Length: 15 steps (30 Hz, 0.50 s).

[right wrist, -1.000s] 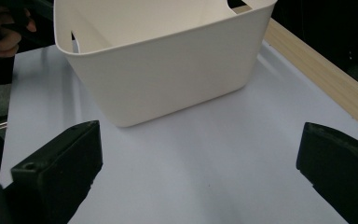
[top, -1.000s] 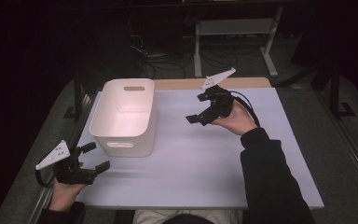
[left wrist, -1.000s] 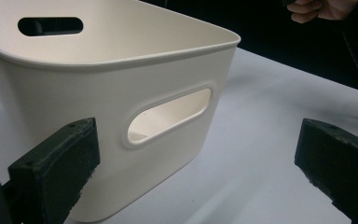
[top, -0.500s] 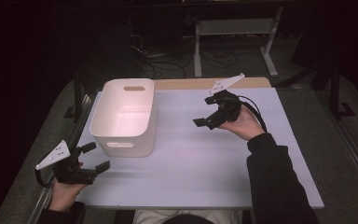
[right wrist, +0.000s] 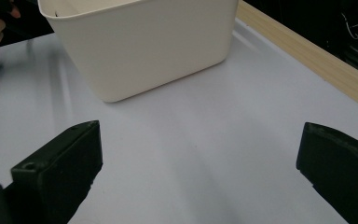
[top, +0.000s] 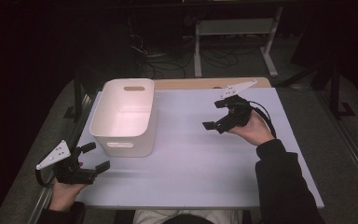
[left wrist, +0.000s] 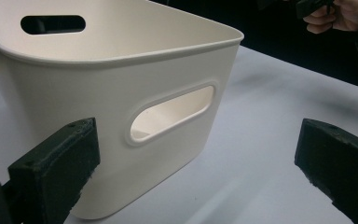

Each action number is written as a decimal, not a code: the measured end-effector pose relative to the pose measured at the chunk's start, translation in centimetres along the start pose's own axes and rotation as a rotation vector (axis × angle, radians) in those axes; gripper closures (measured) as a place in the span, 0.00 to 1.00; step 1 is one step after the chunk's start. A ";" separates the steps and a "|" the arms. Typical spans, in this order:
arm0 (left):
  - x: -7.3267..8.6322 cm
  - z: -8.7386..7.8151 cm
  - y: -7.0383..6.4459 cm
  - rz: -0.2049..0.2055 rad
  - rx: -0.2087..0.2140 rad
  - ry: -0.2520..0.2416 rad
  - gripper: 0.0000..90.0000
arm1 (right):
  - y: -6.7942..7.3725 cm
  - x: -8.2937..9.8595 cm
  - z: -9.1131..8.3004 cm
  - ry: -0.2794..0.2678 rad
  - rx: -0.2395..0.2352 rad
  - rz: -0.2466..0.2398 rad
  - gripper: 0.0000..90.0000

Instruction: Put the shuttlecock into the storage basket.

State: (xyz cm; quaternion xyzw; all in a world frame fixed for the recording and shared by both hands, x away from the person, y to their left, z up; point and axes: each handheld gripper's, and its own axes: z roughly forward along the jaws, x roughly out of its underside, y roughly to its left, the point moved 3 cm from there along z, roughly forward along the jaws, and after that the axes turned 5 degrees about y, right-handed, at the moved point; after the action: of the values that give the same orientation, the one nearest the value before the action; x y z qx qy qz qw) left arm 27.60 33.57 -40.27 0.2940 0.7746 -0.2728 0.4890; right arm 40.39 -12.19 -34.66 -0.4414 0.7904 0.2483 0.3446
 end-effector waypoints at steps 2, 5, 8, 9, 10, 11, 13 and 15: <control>0.0 0.0 0.0 -0.001 -0.001 0.000 0.00 | -0.1 0.4 -0.2 0.001 0.005 0.005 0.00; 0.0 0.0 0.0 0.000 -0.001 0.000 0.00 | -0.3 1.0 -0.5 -0.005 0.012 0.017 0.00; 0.0 0.0 0.0 -0.001 0.000 0.000 0.00 | -0.5 1.6 -0.8 -0.008 0.019 0.024 0.00; 0.0 0.0 0.0 -0.001 0.000 0.000 0.00 | -0.5 1.8 -0.8 -0.006 0.022 0.025 0.00; 0.0 0.0 0.0 -0.001 0.000 0.000 0.00 | -0.6 2.0 -0.9 -0.006 0.023 0.027 0.00; 0.0 0.0 0.0 -0.001 0.000 0.000 0.00 | -0.6 2.2 -1.0 -0.005 0.026 0.032 0.00; 0.0 0.0 0.0 -0.002 0.000 0.000 0.00 | -0.7 2.5 -1.2 -0.011 0.029 0.038 0.00; 0.0 0.0 0.0 -0.001 0.000 0.000 0.00 | -0.7 2.7 -1.3 -0.017 0.033 0.039 0.00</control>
State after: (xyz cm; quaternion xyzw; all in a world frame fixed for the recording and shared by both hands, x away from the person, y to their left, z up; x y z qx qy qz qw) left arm 27.61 33.59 -40.27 0.2938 0.7747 -0.2731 0.4888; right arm 39.60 -14.88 -35.91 -0.4179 0.7999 0.2458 0.3537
